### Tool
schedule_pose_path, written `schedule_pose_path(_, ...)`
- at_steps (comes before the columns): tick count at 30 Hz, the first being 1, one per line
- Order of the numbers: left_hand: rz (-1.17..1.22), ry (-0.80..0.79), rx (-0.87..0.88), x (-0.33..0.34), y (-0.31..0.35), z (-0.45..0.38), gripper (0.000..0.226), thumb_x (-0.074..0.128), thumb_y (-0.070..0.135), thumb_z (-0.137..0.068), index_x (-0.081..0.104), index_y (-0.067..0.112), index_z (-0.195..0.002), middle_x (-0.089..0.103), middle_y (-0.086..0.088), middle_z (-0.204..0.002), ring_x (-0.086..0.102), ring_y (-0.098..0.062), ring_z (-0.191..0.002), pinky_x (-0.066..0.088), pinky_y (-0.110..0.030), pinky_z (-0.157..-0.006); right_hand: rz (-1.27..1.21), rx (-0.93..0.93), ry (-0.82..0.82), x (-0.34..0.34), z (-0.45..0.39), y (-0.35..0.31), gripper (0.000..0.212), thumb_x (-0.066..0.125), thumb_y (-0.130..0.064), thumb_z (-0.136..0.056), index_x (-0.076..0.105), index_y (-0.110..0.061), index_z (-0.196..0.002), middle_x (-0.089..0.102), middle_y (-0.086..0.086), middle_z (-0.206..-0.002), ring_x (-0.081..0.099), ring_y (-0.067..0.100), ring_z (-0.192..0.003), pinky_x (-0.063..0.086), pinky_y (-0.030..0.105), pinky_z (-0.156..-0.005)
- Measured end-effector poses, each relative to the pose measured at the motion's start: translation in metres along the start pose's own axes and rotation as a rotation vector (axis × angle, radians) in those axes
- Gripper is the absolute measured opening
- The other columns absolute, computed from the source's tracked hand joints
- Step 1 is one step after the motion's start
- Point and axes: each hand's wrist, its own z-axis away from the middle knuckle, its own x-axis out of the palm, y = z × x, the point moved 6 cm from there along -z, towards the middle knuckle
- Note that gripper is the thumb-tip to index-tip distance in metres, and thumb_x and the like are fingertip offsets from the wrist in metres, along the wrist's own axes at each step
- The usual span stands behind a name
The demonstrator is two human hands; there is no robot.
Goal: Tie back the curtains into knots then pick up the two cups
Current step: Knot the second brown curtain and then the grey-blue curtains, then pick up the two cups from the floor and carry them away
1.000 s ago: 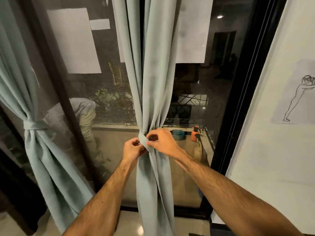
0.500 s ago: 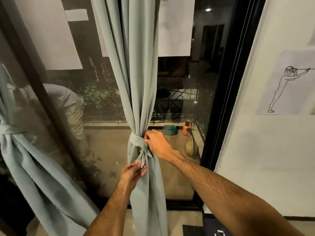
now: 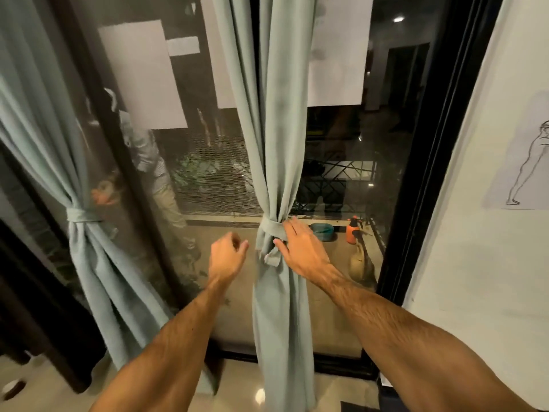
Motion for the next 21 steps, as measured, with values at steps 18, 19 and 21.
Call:
schedule_pose_path(18, -0.485, 0.532, 0.162, -0.290, -0.030, 0.093, 0.087, 0.031, 0.071, -0.097, 0.016, 0.014, -0.162, 0.015, -0.001, -0.169, 0.009, -0.012, -0.156, -0.004, -0.045, -0.127, -0.047, -0.437, 0.299, -0.065, -0.034, -0.212, 0.090, 0.034, -0.070, -0.098, 0.024, -0.004, -0.160, 0.025, 0.011, -0.167, 0.016, 0.021, -0.157, 0.015, 0.048, -0.127)
schedule_pose_path(19, -0.505, 0.554, 0.135, -0.307, -0.037, 0.108, 0.087, 0.032, 0.071, -0.097, 0.015, 0.014, -0.162, 0.014, -0.001, -0.169, 0.008, -0.012, -0.156, -0.004, -0.045, -0.127, -0.078, -0.466, 0.305, -0.065, -0.033, -0.233, 0.090, 0.035, -0.069, -0.098, 0.024, -0.004, -0.160, 0.025, 0.011, -0.167, 0.016, 0.021, -0.157, 0.015, 0.048, -0.127)
schedule_pose_path(21, -0.555, 0.578, 0.074, -0.339, -0.054, 0.138, 0.088, 0.030, 0.072, -0.097, 0.014, 0.015, -0.162, 0.012, 0.000, -0.169, 0.006, -0.010, -0.156, -0.005, -0.045, -0.127, -0.144, -0.519, 0.303, -0.065, -0.030, -0.276, 0.090, 0.036, -0.069, -0.098, 0.023, -0.005, -0.160, 0.023, 0.011, -0.168, 0.016, 0.021, -0.157, 0.014, 0.048, -0.127)
